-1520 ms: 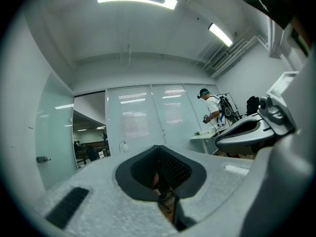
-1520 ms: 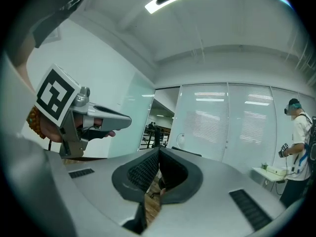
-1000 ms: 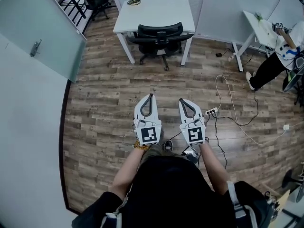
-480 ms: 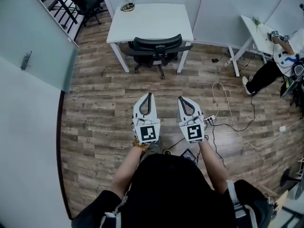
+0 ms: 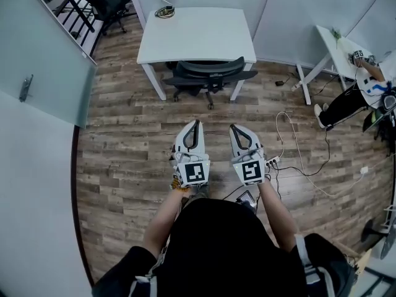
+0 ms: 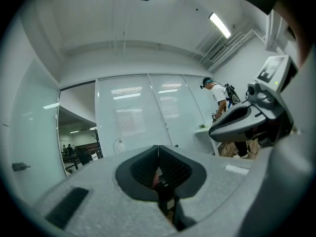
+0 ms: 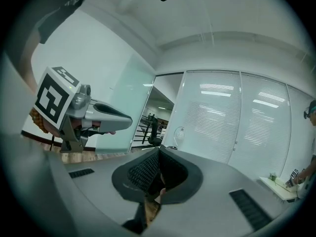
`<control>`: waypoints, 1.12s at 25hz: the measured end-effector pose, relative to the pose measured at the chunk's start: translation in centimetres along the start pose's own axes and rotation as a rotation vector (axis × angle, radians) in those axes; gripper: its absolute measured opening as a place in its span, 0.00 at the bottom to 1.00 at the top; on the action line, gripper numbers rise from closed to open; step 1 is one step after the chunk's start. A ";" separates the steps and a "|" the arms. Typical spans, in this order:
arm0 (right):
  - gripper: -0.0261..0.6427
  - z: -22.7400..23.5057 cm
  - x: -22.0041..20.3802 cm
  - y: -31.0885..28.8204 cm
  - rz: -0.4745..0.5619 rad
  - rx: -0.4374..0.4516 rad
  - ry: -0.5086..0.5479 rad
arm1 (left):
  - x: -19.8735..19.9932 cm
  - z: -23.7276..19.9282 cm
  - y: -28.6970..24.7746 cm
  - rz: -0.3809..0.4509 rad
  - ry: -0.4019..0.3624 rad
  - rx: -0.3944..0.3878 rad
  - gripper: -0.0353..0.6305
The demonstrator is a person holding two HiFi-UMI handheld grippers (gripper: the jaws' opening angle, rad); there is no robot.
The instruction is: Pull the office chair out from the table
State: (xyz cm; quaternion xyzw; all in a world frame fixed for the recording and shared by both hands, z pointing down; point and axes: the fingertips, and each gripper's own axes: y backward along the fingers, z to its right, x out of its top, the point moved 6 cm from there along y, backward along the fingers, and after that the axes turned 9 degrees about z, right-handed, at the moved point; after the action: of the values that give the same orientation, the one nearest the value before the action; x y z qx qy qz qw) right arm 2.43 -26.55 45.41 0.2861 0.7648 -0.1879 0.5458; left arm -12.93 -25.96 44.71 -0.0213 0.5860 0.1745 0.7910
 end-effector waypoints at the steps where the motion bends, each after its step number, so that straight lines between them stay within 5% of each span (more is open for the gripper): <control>1: 0.05 0.0 -0.1 -0.6 -0.002 -0.006 0.000 | -0.5 -0.4 -0.3 0.007 0.006 -0.007 0.08; 13: 0.05 1.1 -2.5 -4.9 -0.061 -0.002 0.060 | -3.9 -3.1 -4.0 0.018 -0.012 -0.071 0.08; 20: 0.05 3.9 -4.8 -8.9 -0.055 -0.001 0.078 | -6.8 -3.1 -7.5 -0.057 -0.047 -0.160 0.08; 28: 0.06 9.0 -9.7 -13.5 -0.138 0.167 0.342 | -12.6 -3.3 -13.3 -0.223 -0.211 -0.329 0.08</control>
State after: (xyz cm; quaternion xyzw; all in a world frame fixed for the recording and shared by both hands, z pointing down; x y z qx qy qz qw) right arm 2.68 -44.53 51.21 0.3051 0.8458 -0.2363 0.3683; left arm -15.12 -42.33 53.15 -0.1964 0.4576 0.1806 0.8482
